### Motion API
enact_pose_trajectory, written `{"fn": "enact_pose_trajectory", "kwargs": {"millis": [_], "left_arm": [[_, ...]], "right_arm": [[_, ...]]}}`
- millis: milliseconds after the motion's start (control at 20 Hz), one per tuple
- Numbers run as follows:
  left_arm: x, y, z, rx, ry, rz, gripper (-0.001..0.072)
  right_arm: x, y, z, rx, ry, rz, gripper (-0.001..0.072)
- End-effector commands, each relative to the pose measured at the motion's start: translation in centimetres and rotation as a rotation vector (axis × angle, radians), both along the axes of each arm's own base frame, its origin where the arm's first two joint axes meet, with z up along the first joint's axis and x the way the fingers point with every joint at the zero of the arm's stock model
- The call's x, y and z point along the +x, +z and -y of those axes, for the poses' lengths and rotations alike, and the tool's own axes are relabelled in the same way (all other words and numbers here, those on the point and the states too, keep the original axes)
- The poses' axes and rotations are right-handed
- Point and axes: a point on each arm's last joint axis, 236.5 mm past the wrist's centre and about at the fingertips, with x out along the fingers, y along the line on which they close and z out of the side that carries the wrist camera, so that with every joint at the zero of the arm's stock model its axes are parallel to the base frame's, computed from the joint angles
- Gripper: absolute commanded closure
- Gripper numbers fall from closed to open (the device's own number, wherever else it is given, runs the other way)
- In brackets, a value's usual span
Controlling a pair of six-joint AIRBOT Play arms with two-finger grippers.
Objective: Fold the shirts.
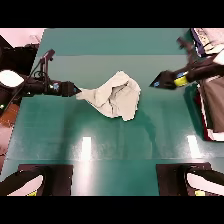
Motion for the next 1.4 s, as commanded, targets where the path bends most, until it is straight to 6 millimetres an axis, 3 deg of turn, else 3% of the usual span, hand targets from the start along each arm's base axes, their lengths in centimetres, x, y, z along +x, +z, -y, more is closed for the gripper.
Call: {"fn": "enact_pose_trajectory", "kwargs": {"millis": [0,100,250,300,400,450,600,800,900,1050,1150,1250,1350], "left_arm": [[0.1,1.5,0.0,0.013,-0.021,0.025,0.0683],[-0.1,1.4,0.0,0.014,-0.026,0.021,0.0683],[-0.3,1.4,0.1,0.015,-0.032,0.015,0.0683],[-0.3,1.4,0.1,0.015,-0.032,0.015,0.0682],[-0.3,1.4,0.1,0.015,-0.032,0.014,0.0683],[-0.5,1.3,0.1,0.017,-0.039,0.008,0.0683],[0.4,2.0,-2.1,0.068,-0.013,0.033,0.0683],[2.9,9.3,-6.9,0.085,0.077,0.17,0.0683],[3.2,12.2,-7.8,0.093,0.088,0.228,0.0683],[3.0,14.9,-7.6,0.1,0.075,0.287,0.0683],[2.7,17.9,-7.5,0.104,0.067,0.349,0.0683],[1.9,22.6,-7.3,0.099,0.07,0.444,0.0684],[0.0,28.6,-6.9,0.112,0.055,0.584,0.0683]], "right_arm": [[1.1,-6.8,-3.4,0.103,-0.056,-0.098,0.0263],[1.6,-9.2,-4.8,0.095,-0.053,-0.125,0.0264],[2.3,-11.1,-6.0,0.082,-0.034,-0.148,0.0268],[2.6,-11.2,-6.3,0.079,-0.025,-0.145,0.0316],[3.2,-11.0,-6.3,0.073,-0.013,-0.12,0.059],[3.5,-10.5,-6.1,0.073,0.002,-0.101,0.0692],[3.3,-7.8,-3.6,0.007,0.062,-0.056,0.0693],[3.0,-1.6,5.2,-0.224,0.009,0.043,0.0693],[2.9,2.3,7.8,-0.249,-0.043,0.123,0.0693],[2.6,7.5,9.9,-0.261,-0.113,0.251,0.0693],[2.3,11.2,10.5,-0.267,-0.141,0.346,0.0693],[1.9,16.3,11.0,-0.273,-0.178,0.484,0.0693],[0.9,22.6,10.9,-0.275,-0.21,0.659,0.0693]]}}
